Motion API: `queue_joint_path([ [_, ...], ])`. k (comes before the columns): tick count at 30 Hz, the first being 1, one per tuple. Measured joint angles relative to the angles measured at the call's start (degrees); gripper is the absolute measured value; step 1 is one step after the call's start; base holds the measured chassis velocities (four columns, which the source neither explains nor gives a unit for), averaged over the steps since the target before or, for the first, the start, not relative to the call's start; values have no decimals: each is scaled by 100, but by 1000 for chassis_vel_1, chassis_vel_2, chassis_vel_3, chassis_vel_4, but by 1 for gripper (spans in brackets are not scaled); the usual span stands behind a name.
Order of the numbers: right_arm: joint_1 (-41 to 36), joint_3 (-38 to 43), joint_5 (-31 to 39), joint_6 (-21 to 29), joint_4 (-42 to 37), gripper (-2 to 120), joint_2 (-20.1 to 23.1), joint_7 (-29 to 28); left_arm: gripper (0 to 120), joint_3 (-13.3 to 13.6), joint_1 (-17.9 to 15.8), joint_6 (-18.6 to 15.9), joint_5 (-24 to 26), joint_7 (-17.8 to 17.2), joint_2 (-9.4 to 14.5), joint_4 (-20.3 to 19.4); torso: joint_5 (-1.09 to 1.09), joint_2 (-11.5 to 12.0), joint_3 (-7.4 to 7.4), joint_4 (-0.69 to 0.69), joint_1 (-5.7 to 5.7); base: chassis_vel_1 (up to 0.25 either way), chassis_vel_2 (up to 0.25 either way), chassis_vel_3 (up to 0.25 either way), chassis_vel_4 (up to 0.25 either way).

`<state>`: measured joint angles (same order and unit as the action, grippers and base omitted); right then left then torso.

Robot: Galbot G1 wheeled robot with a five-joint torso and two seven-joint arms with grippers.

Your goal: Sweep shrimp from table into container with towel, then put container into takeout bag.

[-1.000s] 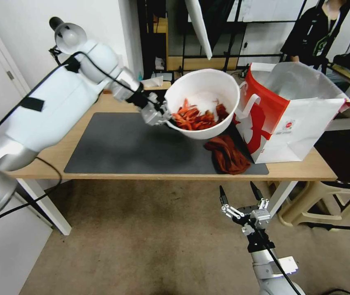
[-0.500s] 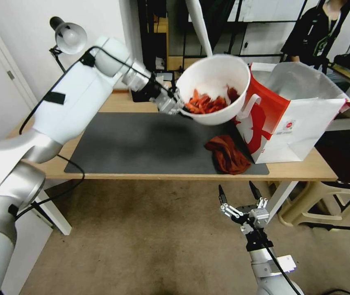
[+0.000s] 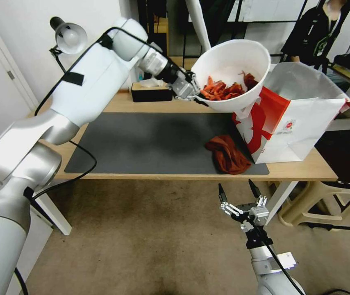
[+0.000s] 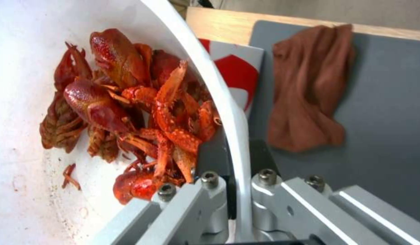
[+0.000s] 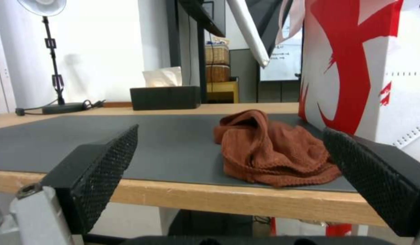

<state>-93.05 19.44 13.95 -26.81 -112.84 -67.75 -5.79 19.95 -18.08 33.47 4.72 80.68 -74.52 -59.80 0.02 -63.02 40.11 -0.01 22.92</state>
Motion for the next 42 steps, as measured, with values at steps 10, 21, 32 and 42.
queue_joint_path([
  [10, 10, -28, 23, 2, 10, 100, 1, 16, 0, 269, 117, 12, 234, -326, -164, 152, -3, 0, 0, 2, 0, 0, 0, 0, 0],
  [21, -56, -44, -13, -46, 12, 100, -82, 51, 0, 425, -314, 90, 342, -544, -640, 630, -1, 0, 0, 1, 0, 0, 0, 0, 0],
  [32, -79, -31, -36, -59, -25, 100, -100, 52, 0, 573, -546, 126, 451, -891, -1065, 1048, -1, 0, 0, 0, 0, 0, 0, 0, 0],
  [42, -75, -64, -61, -87, -35, 100, -108, 57, 0, 612, -895, 261, 490, -1333, -1778, 1882, 0, 0, 0, -2, 0, 0, 0, 0, 0],
])
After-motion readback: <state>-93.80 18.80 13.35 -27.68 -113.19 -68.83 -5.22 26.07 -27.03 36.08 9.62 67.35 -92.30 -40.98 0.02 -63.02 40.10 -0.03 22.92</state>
